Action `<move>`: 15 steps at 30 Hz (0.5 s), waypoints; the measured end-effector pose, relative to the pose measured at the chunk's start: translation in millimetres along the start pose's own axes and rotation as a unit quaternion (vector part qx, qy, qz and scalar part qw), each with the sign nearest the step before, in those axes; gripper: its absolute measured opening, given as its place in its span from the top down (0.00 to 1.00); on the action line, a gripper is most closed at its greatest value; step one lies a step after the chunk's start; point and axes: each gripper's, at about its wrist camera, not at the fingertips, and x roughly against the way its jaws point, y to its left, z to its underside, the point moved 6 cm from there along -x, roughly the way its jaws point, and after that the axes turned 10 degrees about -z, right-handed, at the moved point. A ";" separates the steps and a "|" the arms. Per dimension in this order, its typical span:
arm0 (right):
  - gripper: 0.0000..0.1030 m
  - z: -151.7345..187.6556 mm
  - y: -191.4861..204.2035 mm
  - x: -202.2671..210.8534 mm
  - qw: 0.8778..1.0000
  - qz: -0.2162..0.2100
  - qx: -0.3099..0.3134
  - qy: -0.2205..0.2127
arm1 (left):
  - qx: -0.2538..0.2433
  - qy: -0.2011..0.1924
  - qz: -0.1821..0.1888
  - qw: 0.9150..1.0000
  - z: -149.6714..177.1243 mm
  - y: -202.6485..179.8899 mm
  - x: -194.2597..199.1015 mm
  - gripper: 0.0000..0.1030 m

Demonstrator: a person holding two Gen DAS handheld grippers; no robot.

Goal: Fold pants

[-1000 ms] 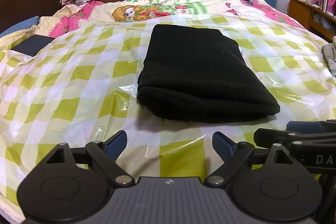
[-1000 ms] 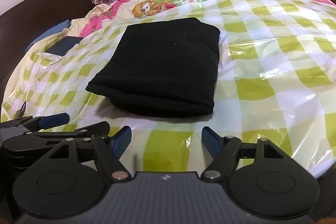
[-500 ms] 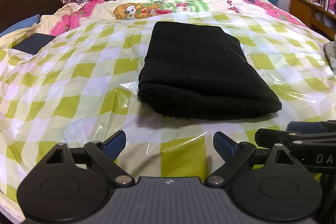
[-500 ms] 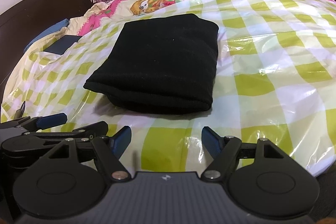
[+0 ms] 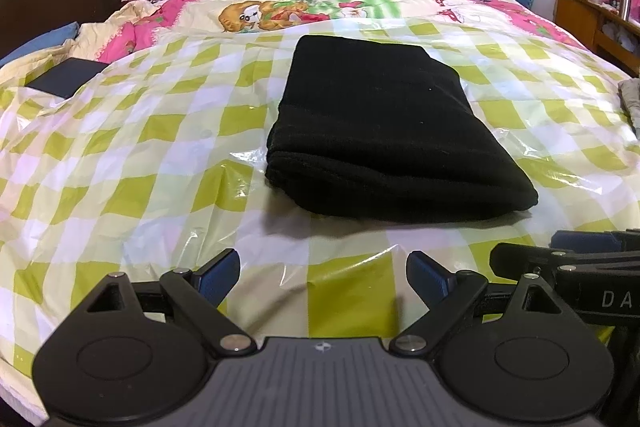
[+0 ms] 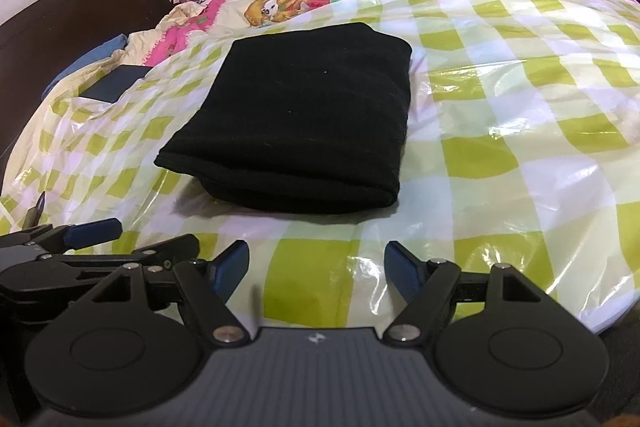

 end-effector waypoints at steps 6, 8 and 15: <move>0.27 0.7 -2.4 -1.1 1.000 0.012 0.005 0.005 | 0.001 0.001 0.005 1.000 1.2 0.3 1.7 0.01; 0.27 1.2 -2.5 -0.8 1.000 0.014 0.006 0.005 | -0.003 -0.001 0.004 1.000 1.5 -0.7 3.0 0.01; 0.27 0.7 -3.4 -0.8 1.000 0.014 0.005 0.005 | 0.000 -0.004 0.005 1.000 1.3 0.9 4.9 0.01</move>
